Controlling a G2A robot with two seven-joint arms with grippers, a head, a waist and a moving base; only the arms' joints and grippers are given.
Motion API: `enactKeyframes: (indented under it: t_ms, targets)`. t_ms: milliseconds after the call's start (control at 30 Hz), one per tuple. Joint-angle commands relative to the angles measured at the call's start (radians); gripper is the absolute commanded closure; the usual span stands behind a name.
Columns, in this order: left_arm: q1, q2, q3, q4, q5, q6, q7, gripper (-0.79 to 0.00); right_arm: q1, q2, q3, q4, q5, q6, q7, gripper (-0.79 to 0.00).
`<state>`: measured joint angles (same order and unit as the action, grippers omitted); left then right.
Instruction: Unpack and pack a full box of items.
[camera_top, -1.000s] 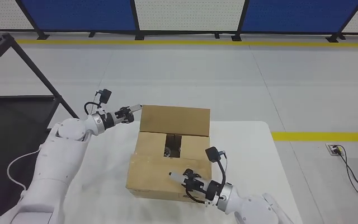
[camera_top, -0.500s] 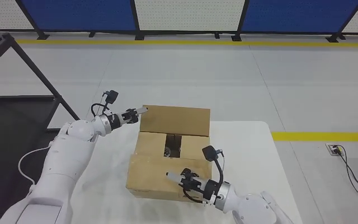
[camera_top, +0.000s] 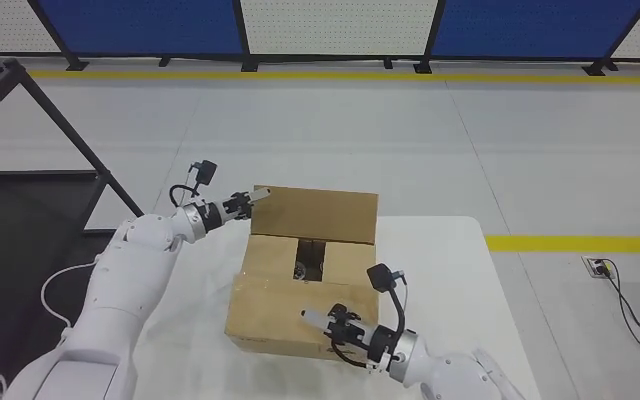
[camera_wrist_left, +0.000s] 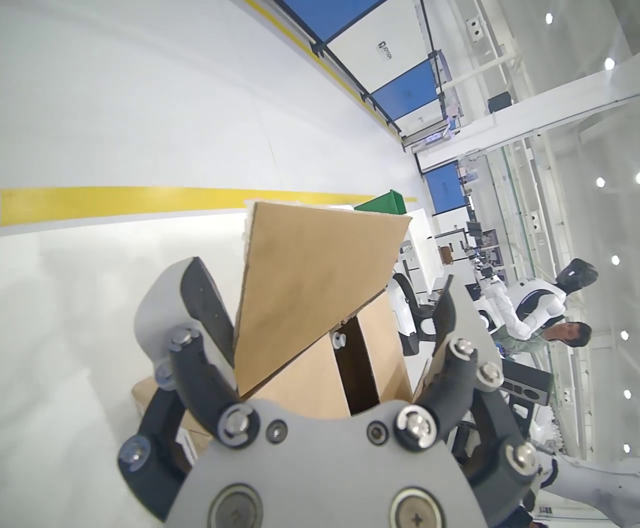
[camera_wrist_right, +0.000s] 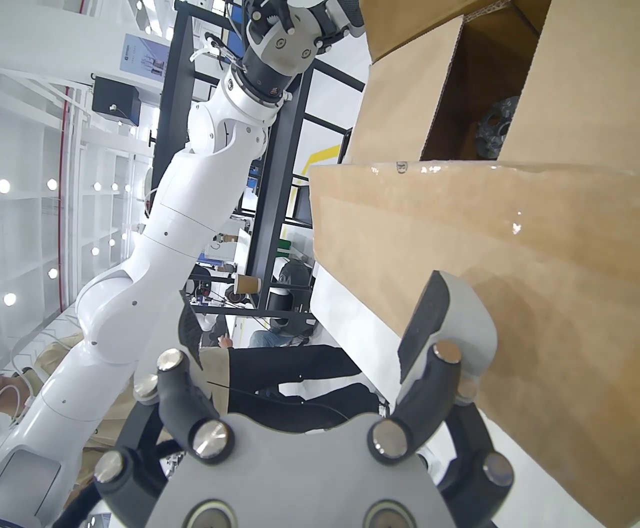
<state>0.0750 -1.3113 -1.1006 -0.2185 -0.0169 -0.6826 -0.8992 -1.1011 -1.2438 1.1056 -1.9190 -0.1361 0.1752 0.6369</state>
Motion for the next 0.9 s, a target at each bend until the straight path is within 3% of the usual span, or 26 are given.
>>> enactKeyframes:
  t_ms: [0, 233, 400, 633, 867]
  targets:
    - [0.000, 0.003, -0.006, 0.003, -0.011, -0.014, -0.014, -0.785, -0.002, 0.000, 0.003, 0.000, 0.002, 0.000, 0.000, -0.785]
    - [0.018, 0.020, -0.036, -0.005, -0.071, -0.093, -0.065, -0.785, -0.004, 0.001, 0.012, 0.006, 0.013, -0.013, -0.006, -0.785]
    - [0.051, 0.027, -0.044, -0.038, -0.094, -0.140, -0.098, -0.785, 0.007, -0.003, 0.017, 0.024, 0.051, 0.031, -0.020, -0.785]
    - [0.115, 0.047, -0.042, -0.181, -0.154, -0.131, -0.107, -0.785, 0.028, -0.008, 0.020, 0.035, 0.083, 0.072, -0.043, -0.785]
    - [0.196, 0.102, -0.048, -0.359, -0.234, -0.092, -0.147, -0.785, 0.038, -0.007, 0.045, 0.041, 0.101, 0.118, -0.047, -0.785]
